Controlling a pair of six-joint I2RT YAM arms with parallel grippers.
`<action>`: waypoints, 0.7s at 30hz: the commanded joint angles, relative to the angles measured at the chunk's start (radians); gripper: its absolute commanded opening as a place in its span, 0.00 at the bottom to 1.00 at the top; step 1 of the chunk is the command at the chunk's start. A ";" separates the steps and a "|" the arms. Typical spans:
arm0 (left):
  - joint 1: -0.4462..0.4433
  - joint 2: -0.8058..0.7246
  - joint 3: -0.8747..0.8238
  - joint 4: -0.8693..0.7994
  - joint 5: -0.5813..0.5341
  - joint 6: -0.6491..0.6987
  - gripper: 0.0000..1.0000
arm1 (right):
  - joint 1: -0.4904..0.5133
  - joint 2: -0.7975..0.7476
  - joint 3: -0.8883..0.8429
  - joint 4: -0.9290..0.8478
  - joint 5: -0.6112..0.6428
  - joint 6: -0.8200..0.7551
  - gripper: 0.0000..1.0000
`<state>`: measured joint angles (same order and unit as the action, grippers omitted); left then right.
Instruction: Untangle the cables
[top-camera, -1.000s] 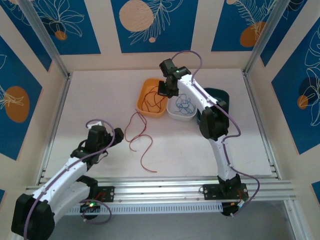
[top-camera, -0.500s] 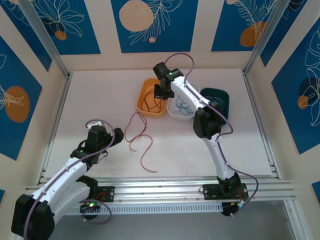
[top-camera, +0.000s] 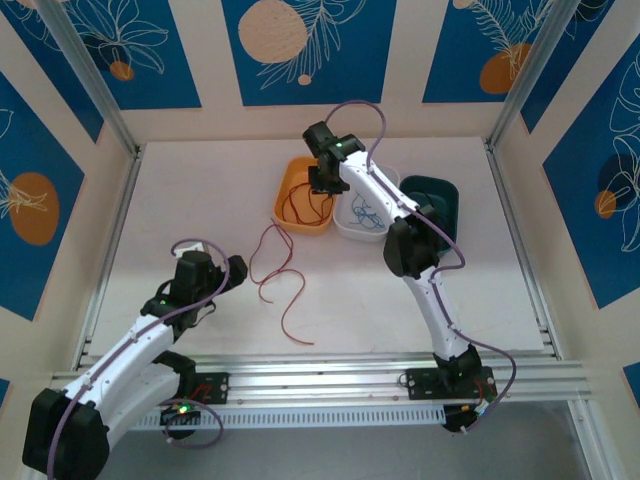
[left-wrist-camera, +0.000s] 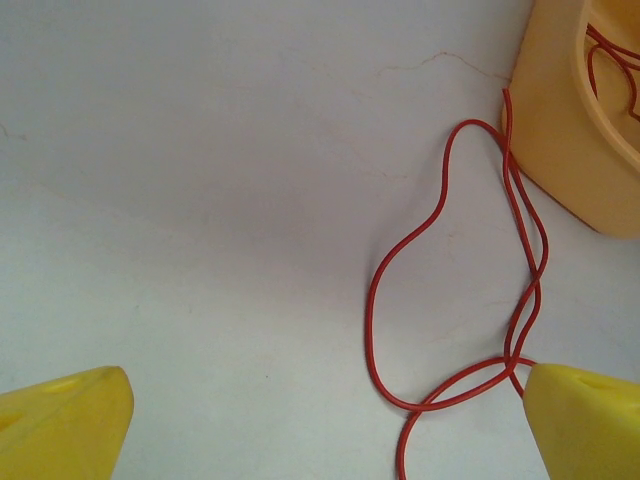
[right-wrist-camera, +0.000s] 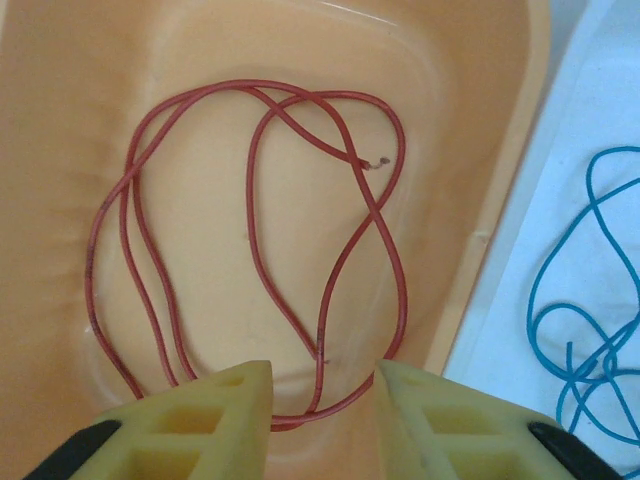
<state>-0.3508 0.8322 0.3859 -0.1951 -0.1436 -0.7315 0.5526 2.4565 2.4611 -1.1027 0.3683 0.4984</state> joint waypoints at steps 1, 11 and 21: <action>0.010 -0.004 -0.003 0.017 -0.008 -0.003 1.00 | 0.009 -0.050 0.015 -0.044 0.052 -0.014 0.33; 0.009 -0.008 0.003 0.002 -0.013 -0.002 1.00 | 0.059 -0.228 -0.160 -0.016 0.027 -0.026 0.33; 0.010 -0.004 0.004 -0.002 -0.024 0.000 1.00 | 0.150 -0.513 -0.669 0.144 -0.115 -0.039 0.35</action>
<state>-0.3508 0.8322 0.3859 -0.1959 -0.1444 -0.7315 0.6891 1.9873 1.8820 -1.0004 0.3206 0.4721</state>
